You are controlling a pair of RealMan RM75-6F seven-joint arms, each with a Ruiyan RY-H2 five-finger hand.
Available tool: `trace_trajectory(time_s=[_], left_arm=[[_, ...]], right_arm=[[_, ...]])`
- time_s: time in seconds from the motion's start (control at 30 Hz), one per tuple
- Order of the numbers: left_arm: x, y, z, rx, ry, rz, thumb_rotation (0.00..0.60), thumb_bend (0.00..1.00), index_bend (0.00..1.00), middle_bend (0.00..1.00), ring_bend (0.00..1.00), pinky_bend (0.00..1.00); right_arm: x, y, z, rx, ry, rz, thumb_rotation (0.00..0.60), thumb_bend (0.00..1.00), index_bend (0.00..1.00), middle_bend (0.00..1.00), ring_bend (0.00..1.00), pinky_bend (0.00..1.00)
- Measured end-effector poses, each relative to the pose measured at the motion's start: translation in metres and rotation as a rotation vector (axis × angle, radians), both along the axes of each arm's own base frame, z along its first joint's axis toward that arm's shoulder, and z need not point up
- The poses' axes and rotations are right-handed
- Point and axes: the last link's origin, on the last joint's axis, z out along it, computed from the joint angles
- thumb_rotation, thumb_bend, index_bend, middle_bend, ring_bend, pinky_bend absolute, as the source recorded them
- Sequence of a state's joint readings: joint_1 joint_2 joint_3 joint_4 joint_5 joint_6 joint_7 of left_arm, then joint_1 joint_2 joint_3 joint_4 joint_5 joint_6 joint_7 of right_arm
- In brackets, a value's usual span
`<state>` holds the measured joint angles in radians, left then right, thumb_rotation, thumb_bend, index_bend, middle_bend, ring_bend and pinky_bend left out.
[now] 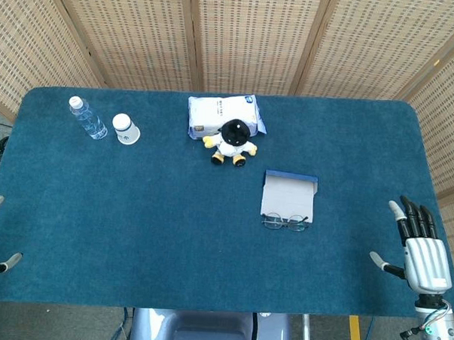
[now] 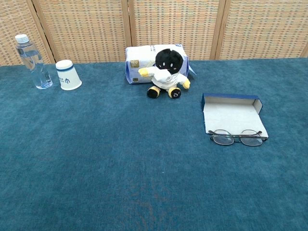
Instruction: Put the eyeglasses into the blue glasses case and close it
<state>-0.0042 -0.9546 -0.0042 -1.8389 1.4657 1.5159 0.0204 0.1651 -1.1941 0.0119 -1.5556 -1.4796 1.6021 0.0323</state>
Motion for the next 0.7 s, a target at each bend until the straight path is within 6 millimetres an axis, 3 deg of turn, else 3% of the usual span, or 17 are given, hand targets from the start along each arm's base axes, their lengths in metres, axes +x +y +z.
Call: trace_trajectory(time_s=[0.17,0.37,0.43,0.53,0.6,0.7], left_arm=[[-0.001,-0.002,-0.001,-0.02,0.002,0.002,0.6,0.07,0.0,0.0,0.0,0.0],[0.003,-0.003,-0.003,-0.031,0.005,-0.022,0.6,0.07,0.0,0.0,0.0,0.0],[0.002,-0.002,-0.004,-0.037,0.009,-0.022,0.6,0.07,0.0,0.0,0.0,0.0],[0.001,-0.001,-0.006,-0.046,0.014,-0.013,0.6,0.07,0.0,0.0,0.0,0.0],[0.001,0.001,-0.006,-0.046,0.017,-0.007,0.6,0.07,0.0,0.0,0.0,0.0],[0.0,0.002,-0.006,-0.044,0.023,0.001,0.6,0.07,0.0,0.0,0.0,0.0]], right_arm=[[-0.012,-0.002,-0.004,0.015,0.019,-0.015,0.6,0.0,0.0,0.0,0.0,0.0],[-0.006,-0.016,-0.016,0.073,-0.004,0.018,0.6,0.0,0.01,0.0,0.0,0.0],[-0.003,-0.023,-0.021,0.099,-0.005,0.029,0.6,0.0,0.07,0.0,0.0,0.0],[0.008,-0.043,-0.036,0.164,-0.006,0.057,0.6,0.01,0.25,0.0,0.0,0.0],[0.015,-0.058,-0.047,0.2,-0.004,0.072,0.6,0.07,0.34,0.0,0.0,0.0],[0.027,-0.08,-0.068,0.251,-0.004,0.083,0.6,0.18,0.38,0.0,0.0,0.0]])
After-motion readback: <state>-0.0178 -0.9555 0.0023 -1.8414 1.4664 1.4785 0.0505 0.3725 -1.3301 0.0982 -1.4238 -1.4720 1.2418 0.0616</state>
